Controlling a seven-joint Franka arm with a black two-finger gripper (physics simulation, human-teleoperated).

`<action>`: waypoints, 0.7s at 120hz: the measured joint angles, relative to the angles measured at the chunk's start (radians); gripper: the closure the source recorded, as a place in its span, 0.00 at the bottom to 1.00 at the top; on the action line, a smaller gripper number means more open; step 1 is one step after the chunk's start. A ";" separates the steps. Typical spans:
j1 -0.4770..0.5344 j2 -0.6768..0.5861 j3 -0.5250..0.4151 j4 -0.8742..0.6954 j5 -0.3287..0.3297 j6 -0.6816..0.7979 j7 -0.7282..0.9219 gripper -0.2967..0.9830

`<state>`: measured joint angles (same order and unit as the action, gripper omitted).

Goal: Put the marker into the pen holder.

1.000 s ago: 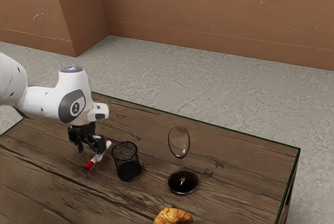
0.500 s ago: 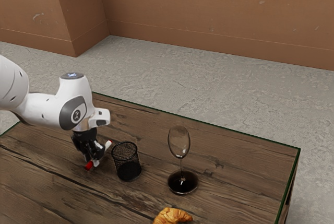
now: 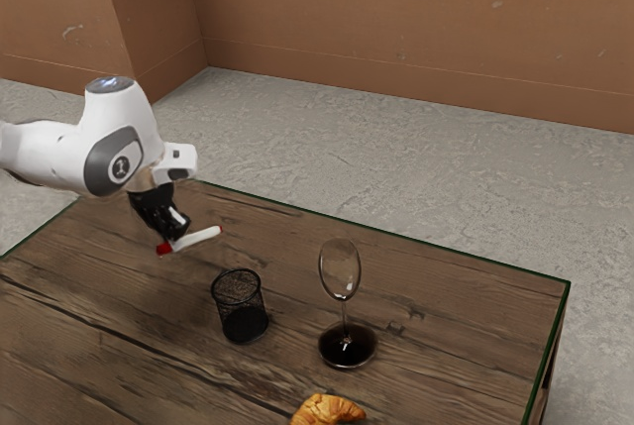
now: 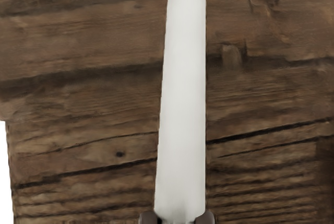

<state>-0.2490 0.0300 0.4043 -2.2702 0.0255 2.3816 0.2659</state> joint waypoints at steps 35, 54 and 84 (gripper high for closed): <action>-0.028 -0.084 -0.041 0.212 0.077 -0.350 -0.045 0.85; -0.199 -0.064 -0.047 0.254 0.058 -0.595 -0.098 0.85; -0.390 -0.018 -0.063 0.294 0.039 -0.835 -0.175 0.85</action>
<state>-0.6387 0.0123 0.3412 -1.9758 0.0646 1.5467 0.0909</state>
